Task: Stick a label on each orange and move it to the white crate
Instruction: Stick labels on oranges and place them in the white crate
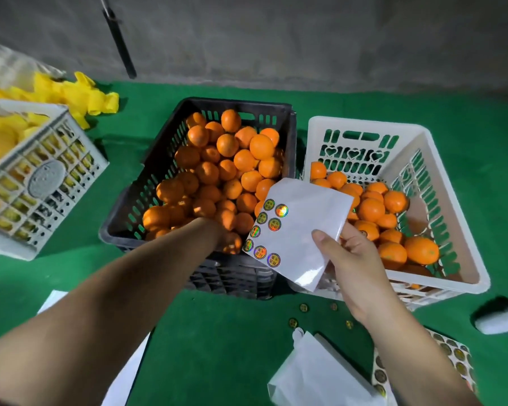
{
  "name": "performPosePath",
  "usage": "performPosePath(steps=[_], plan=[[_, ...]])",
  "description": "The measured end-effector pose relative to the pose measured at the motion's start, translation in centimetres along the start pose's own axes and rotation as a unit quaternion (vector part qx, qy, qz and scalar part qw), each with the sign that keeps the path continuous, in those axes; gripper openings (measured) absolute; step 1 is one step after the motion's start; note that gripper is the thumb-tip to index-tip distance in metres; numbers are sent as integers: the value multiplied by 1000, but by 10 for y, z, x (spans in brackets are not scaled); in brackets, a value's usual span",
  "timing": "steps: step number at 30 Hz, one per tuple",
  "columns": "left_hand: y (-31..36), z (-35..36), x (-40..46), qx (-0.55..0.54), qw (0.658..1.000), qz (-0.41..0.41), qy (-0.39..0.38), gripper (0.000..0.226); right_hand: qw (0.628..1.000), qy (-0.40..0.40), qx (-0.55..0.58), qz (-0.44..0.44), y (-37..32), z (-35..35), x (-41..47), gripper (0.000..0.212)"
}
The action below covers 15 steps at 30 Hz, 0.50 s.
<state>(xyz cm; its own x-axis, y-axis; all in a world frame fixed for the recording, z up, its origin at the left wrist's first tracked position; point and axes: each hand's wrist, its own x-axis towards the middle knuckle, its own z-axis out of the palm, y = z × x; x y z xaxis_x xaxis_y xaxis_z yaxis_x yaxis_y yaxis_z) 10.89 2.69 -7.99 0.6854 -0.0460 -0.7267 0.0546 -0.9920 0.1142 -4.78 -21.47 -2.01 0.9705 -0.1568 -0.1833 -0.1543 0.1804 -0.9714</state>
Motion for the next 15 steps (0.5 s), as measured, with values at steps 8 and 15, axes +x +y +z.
performPosePath(steps=[8, 15], plan=[[0, -4, 27, 171, 984, 3, 53, 42, 1000, 26, -3, -12, 4, 13, -17, 28], [-20, -39, -45, 2, 961, 120, 248, 69, 998, 38, 47, -3, 8, 5, -29, 30]])
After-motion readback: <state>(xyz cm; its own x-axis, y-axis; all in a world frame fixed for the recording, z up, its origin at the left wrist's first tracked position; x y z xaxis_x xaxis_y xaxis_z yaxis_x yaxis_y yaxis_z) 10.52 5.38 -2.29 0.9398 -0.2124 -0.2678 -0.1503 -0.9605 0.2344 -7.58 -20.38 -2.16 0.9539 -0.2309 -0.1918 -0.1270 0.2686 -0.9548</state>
